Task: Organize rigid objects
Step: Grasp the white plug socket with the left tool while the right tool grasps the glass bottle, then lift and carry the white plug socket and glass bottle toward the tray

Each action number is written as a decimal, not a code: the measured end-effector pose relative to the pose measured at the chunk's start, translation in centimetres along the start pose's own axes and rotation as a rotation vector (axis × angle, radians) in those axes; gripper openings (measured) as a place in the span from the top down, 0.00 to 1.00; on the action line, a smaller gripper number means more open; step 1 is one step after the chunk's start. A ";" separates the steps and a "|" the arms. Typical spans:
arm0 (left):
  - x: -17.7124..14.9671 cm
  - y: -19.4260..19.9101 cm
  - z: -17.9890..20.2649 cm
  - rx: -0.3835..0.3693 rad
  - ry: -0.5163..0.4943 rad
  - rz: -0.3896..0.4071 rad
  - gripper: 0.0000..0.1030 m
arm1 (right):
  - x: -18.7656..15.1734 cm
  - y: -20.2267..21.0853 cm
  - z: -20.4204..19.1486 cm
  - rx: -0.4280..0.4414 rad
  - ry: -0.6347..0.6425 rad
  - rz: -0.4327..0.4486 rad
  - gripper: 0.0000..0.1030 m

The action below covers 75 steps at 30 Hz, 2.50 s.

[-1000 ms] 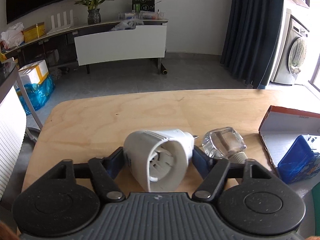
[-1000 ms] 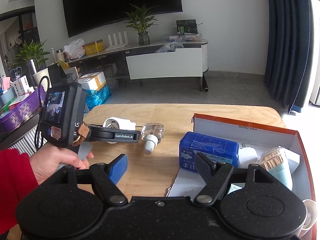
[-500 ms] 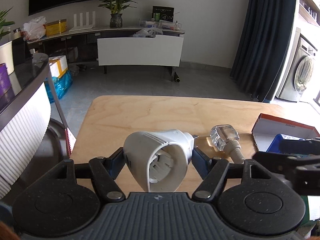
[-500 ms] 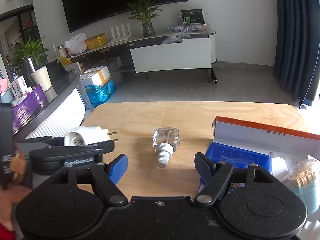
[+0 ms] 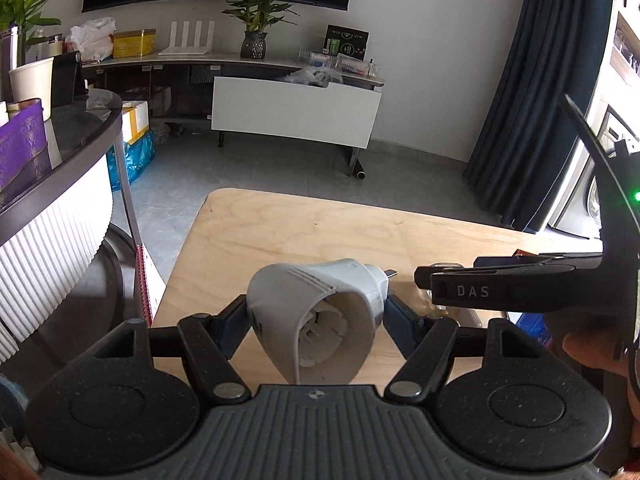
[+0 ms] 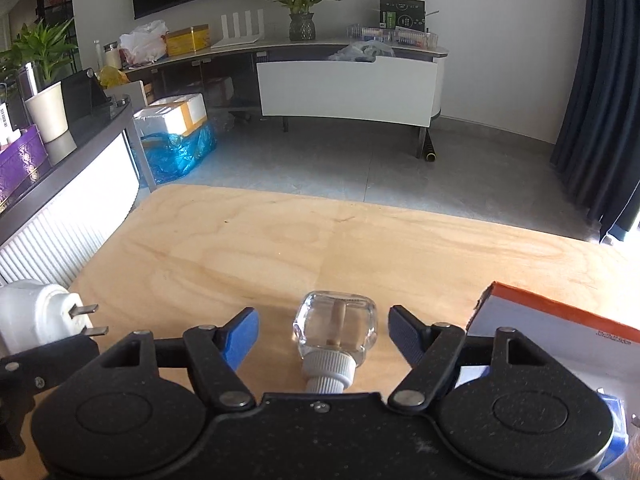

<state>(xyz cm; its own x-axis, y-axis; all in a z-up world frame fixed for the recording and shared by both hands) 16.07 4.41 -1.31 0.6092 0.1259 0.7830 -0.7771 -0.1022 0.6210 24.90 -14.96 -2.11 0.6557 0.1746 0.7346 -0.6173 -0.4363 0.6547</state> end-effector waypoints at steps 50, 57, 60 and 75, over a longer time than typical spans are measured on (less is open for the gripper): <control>-3.7 10.8 2.6 0.002 -0.052 0.080 0.30 | -7.6 20.0 -4.8 0.049 -0.040 0.207 0.42; -4.0 12.3 3.4 -0.005 -0.059 0.104 0.30 | -9.1 22.3 -4.9 0.044 -0.051 0.243 0.42; -4.4 12.8 3.9 -0.014 -0.063 0.111 0.30 | -9.7 23.3 -4.6 0.041 -0.053 0.257 0.42; -6.0 14.6 6.1 -0.068 -0.091 0.117 0.30 | -11.9 27.6 -3.3 0.000 -0.077 0.319 0.42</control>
<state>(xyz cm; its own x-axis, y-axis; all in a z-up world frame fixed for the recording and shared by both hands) 2.04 -3.81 3.25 0.5235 0.0271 0.8516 -0.8505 -0.0431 0.5242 -1.36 -26.14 7.77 0.4602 -0.0377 0.8870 -0.7966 -0.4586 0.3939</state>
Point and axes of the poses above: each gripper's, at about its wrist camera, not at the fingertips, and y roughly against the way its jaws point, z to its right, x to its top, the point moved 1 cm from there along -y, roughly the way its jaws point, and after that the axes turned 12 degrees about x, right-handed, at the moved point
